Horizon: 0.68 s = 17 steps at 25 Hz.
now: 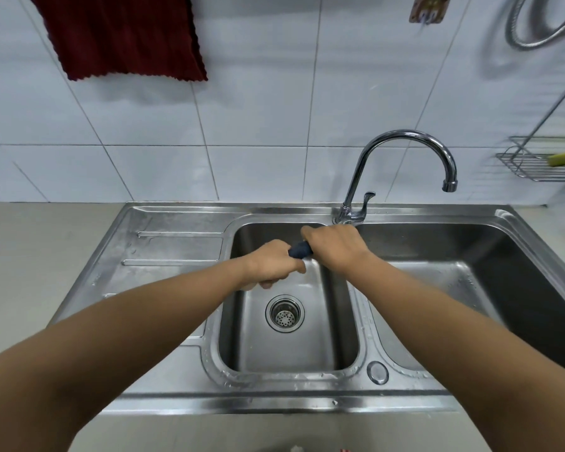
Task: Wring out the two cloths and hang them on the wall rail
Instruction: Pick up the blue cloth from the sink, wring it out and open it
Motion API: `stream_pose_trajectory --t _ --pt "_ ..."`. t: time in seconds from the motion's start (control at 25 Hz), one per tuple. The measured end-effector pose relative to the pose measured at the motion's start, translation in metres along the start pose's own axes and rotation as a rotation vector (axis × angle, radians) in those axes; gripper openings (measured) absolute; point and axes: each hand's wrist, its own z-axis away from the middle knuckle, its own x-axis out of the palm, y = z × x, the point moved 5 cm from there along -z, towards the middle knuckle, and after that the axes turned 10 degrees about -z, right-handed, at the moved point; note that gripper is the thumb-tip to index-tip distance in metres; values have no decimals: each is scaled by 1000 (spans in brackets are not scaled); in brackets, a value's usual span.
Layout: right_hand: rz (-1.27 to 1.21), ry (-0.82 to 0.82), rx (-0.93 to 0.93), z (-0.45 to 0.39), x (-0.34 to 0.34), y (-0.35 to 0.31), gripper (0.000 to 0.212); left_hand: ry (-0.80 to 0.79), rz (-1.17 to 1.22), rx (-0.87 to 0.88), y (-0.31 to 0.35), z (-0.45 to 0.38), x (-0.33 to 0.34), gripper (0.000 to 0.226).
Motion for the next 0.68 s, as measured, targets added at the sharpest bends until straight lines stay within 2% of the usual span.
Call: stream_pose_trajectory --t 0.12,0.24,0.52,0.68 --pt "-67 111 -22 -1 -8 2 18 -52 572 -22 6 11 19 31" --pt "-156 201 -22 -2 -17 2 18 -121 924 -22 16 11 28 36" --pt "-307 335 -12 3 -34 4 17 -228 1172 22 41 19 29 41" --pt "-289 396 12 6 -40 7 14 -215 1156 30 44 18 30 41"
